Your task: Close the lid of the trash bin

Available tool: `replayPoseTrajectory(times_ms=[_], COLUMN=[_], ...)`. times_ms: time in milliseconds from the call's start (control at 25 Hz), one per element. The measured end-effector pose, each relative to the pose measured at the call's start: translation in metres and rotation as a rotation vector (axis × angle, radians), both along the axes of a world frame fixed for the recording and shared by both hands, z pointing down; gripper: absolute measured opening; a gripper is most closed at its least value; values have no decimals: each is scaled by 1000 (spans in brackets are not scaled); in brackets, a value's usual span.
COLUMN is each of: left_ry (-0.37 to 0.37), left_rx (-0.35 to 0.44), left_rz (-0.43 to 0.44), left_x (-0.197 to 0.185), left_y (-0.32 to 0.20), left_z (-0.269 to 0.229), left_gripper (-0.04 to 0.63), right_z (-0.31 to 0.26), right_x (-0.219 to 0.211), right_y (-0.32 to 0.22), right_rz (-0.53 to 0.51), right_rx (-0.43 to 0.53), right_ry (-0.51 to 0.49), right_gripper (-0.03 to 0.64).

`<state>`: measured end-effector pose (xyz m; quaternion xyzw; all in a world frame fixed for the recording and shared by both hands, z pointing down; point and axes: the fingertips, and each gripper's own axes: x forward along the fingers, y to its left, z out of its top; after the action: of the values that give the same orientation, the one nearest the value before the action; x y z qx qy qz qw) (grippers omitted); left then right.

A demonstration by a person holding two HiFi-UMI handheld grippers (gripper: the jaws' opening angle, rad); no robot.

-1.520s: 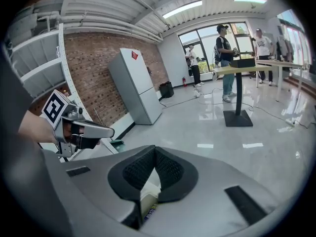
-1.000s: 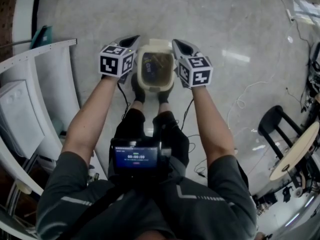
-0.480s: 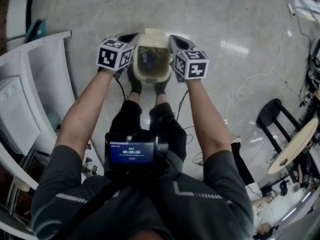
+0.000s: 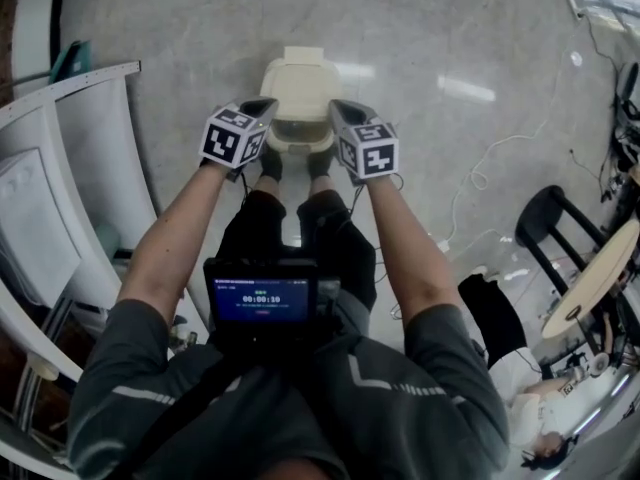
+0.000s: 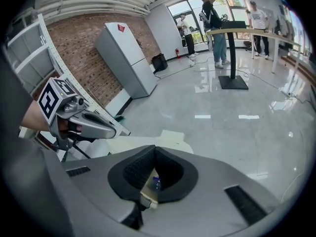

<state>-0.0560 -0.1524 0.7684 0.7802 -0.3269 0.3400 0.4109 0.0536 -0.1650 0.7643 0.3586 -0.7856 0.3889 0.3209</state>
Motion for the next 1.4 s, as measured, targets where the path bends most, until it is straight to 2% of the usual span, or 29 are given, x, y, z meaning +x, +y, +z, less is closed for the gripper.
replayPoseTrajectory(times_ms=[240, 440, 760, 920, 1240, 1400], left_ry=[-40, -29, -42, -66, -87, -99], left_rx=[-57, -99, -159, -193, -216, -240], left_rz=[-11, -47, -8, 30, 30, 19], left_x=[-1, 0, 4, 2, 11, 7], left_y=[44, 65, 99, 110, 126, 129], left_z=[31, 46, 73, 102, 144, 162], left_gripper=[0, 0, 0, 0, 0, 0], right_z=[30, 47, 74, 107, 153, 167], right_x=[3, 7, 10, 10, 11, 7], right_y=[44, 65, 99, 113, 130, 125], right_rz=[-10, 11, 30, -8, -58, -18], right_rx=[-67, -109, -180, -245, -294, -305], right_ry=[21, 27, 60, 90, 136, 190], right_gripper=[11, 10, 11, 11, 11, 11])
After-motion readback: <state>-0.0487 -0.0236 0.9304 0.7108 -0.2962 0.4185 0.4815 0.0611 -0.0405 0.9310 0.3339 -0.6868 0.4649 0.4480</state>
